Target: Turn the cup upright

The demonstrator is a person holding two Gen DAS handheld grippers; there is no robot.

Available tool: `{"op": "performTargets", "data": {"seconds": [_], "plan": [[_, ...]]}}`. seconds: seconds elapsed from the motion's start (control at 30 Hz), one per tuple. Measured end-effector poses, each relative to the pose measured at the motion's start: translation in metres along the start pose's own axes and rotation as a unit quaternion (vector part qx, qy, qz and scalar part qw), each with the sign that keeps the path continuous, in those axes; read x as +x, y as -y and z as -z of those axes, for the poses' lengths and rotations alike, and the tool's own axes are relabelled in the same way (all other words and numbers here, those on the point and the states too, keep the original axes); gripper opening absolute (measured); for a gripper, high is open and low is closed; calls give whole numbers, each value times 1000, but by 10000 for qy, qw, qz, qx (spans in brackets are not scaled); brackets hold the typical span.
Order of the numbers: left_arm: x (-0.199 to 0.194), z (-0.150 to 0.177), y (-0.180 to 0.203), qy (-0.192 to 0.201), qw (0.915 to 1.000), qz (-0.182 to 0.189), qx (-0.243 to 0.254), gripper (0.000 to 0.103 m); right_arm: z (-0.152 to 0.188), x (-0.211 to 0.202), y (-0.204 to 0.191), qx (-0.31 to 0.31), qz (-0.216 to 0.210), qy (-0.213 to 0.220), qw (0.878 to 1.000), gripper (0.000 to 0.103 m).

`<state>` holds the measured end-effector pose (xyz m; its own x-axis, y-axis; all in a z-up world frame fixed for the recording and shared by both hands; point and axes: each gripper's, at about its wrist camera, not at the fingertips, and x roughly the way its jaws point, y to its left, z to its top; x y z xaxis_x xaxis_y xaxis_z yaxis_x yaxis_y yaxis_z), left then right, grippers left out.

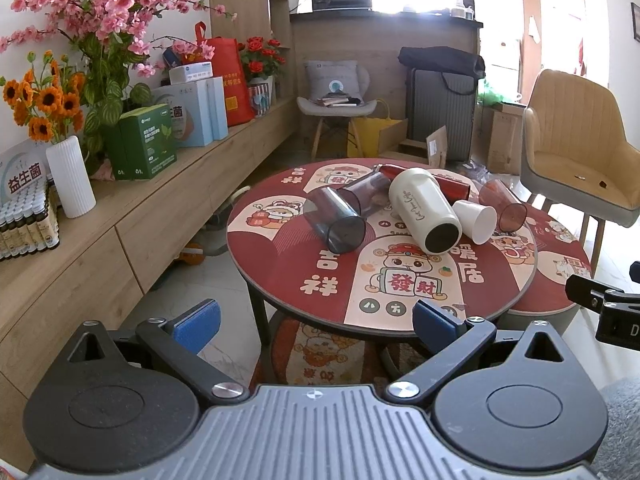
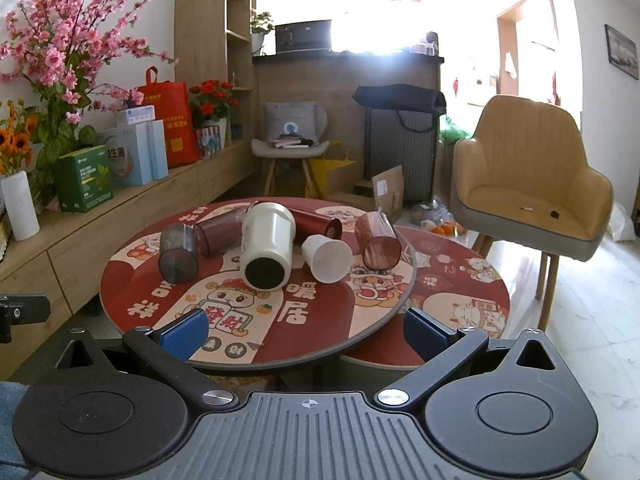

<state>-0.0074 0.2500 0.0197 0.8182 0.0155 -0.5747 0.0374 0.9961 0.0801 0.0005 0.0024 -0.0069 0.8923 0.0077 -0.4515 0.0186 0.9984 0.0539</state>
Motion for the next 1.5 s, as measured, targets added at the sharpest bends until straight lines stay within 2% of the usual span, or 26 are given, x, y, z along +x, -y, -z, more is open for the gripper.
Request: {"op": "performTargets", "data": {"seconds": [1.5], "plan": [[0,0,0,-11,10000,4,7,103,-2,-2,1,13,0,-18,10000,103]]}}
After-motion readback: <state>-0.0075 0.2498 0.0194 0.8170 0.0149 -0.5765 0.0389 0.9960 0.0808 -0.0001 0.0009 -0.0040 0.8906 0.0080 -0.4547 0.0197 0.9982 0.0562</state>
